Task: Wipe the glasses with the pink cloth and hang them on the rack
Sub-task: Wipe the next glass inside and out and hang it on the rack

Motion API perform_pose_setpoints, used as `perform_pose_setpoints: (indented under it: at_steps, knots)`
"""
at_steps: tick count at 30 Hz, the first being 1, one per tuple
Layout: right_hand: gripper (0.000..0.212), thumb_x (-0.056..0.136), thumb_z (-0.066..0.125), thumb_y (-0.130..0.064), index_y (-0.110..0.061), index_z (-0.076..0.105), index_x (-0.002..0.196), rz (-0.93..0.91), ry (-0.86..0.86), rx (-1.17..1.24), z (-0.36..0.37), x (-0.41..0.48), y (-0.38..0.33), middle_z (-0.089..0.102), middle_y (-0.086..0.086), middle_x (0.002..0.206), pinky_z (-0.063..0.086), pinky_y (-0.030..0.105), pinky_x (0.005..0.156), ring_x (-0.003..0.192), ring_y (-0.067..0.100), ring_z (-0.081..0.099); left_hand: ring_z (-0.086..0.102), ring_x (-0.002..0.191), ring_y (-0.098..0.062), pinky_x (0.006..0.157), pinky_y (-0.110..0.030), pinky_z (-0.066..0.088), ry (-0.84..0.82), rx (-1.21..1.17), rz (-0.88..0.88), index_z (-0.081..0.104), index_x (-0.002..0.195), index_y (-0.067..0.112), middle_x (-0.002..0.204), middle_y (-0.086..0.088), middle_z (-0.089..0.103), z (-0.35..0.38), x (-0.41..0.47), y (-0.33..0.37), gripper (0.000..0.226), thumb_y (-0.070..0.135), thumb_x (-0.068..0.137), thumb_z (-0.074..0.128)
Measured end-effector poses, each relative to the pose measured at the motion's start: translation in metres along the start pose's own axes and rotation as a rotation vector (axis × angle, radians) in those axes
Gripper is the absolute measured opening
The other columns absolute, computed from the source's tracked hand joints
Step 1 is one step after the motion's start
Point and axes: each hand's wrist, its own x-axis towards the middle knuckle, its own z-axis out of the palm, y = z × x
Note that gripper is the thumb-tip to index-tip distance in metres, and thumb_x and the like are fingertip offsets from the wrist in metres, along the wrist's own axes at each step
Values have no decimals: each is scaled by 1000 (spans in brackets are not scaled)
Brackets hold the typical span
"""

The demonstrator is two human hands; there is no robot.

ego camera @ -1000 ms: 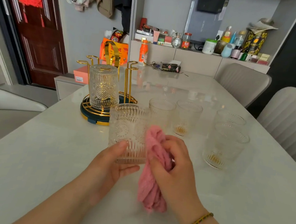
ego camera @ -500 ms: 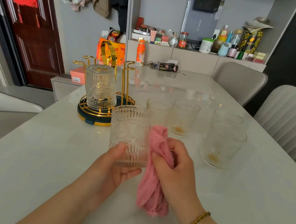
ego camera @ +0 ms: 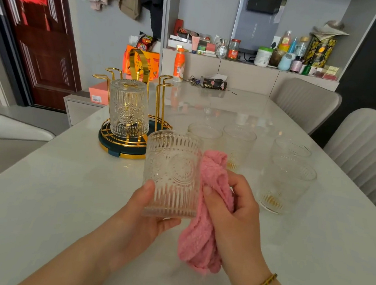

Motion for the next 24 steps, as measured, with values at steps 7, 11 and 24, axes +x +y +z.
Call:
perform_pose_setpoints:
  at_steps: [7,11,24]
  knots:
    - [21,55,55,-46,-34,58,72,-29,51,-41,-2,3,5,59,-3,92,44,14,68,74,0,54,71,80,-14,69,-25,58,181,182,25,68,96,19,86,1,75,1,2,0,60,61,55,71]
    - [10,60,57,-41,-33,55,65,-102,60,-112,-1,4,5,53,-15,93,39,4,73,83,-9,52,66,93,-20,82,-33,51,240,243,6,55,101,19,99,-5,70,6,2,-1,37,45,76,43]
    - [15,67,58,-18,-30,51,71,-192,49,-180,-10,10,0,52,-12,93,37,1,70,83,-11,50,66,100,-24,78,-28,56,15,253,23,54,117,12,110,-8,69,2,0,-2,103,58,30,84]
